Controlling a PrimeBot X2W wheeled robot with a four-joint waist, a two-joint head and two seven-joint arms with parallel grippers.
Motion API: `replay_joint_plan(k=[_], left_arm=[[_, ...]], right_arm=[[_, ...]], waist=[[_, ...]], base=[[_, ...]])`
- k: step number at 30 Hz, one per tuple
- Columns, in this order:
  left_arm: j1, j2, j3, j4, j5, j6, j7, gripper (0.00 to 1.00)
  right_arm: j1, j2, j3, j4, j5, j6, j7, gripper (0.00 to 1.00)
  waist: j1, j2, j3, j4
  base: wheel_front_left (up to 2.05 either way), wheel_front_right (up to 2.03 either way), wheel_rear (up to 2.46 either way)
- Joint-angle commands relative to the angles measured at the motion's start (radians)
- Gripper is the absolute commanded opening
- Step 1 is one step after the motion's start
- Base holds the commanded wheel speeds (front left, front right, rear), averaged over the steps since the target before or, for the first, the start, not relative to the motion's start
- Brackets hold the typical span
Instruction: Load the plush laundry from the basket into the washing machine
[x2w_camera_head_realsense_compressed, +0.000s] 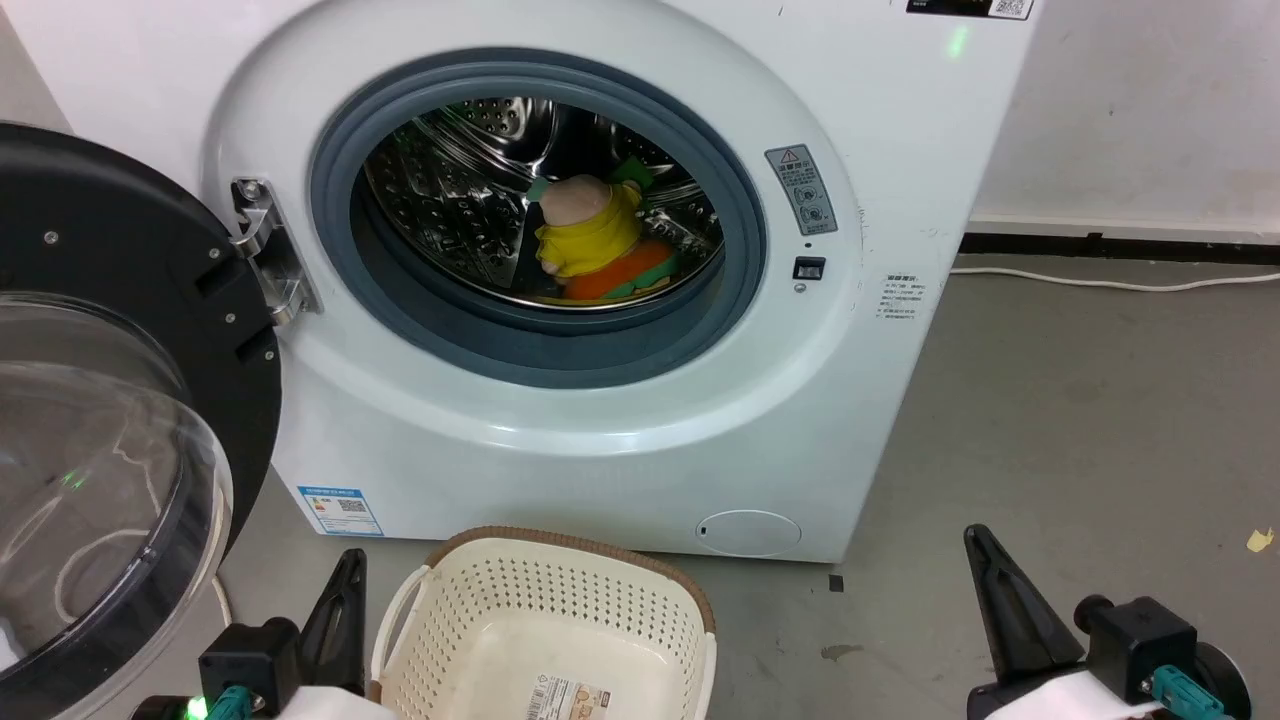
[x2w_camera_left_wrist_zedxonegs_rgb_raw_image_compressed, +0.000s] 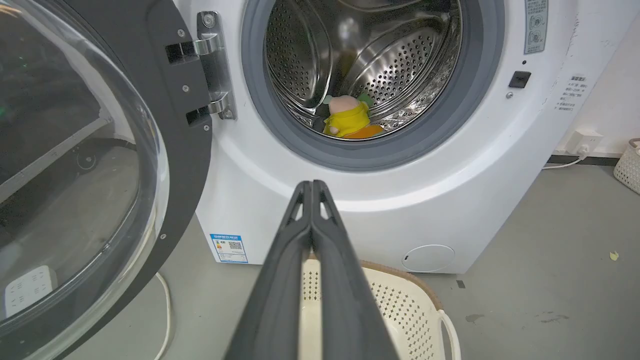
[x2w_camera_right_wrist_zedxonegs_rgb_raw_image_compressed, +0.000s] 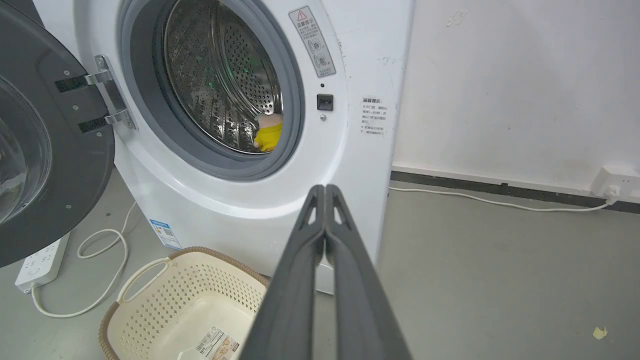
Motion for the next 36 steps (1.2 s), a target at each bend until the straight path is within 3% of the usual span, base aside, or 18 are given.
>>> replay_joint_plan(k=[1,36], left_arm=[[-0.014,-0.007,-0.003,-0.006,0.008,0.008,0.003,0.00],[-0.067,-0.043,-0.025,-0.026,0.097,0.043,0.075,0.00]], right_arm=[[-0.018,-0.001,-0.005,0.004,-0.007,0.000,0.005,0.00],[-0.068,-0.001,-0.044,0.022,-0.068,0.001,0.076,0.00]], waist=[[-0.0001,0.0000,0.000,0.000],[-0.0001,0.0000,0.000,0.015]], base=[[0.00,0.00,0.00],[0.00,0.00,0.00]])
